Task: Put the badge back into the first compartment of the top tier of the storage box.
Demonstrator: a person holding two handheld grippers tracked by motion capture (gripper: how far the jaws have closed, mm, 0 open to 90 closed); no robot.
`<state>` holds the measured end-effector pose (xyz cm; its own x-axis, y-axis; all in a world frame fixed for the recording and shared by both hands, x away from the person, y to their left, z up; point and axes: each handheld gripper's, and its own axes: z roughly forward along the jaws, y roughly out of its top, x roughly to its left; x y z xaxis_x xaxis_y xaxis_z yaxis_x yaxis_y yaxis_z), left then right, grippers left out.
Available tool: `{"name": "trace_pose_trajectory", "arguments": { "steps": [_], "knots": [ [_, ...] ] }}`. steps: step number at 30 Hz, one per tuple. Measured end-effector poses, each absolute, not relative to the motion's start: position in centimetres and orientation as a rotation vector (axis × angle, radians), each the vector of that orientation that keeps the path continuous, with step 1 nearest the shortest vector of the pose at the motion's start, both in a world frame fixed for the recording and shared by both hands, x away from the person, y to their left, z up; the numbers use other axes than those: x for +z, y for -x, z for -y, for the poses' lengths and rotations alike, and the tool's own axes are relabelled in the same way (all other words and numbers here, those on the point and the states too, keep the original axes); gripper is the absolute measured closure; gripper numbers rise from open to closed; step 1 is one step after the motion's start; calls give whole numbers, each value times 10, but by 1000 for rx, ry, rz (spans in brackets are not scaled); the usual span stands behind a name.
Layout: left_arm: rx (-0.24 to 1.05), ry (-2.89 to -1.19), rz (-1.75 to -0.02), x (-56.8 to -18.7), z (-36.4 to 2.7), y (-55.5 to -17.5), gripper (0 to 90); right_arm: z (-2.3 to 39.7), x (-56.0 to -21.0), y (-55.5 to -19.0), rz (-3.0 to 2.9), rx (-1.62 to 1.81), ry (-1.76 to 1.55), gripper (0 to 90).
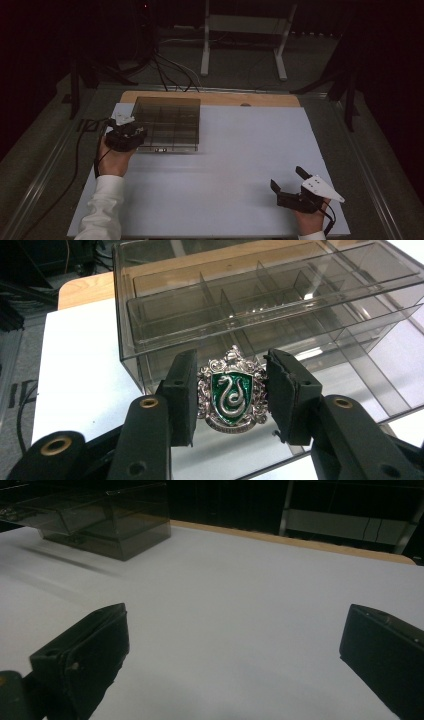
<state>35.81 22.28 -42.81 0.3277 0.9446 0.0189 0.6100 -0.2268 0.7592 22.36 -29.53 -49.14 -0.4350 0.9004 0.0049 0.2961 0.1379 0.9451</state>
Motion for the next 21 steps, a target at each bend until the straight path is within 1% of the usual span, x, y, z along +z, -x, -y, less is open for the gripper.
{"name": "trace_pose_trajectory", "arguments": {
  "steps": [11,21],
  "knots": [
    [636,-1944,-1396,-440,-228,-359,591,295,-491,-224,-1822,1304,-1148,0],
    [633,-1956,-1401,-442,-229,-360,591,295,-491,-224,-1822,1304,-1146,0]
  ]
}}
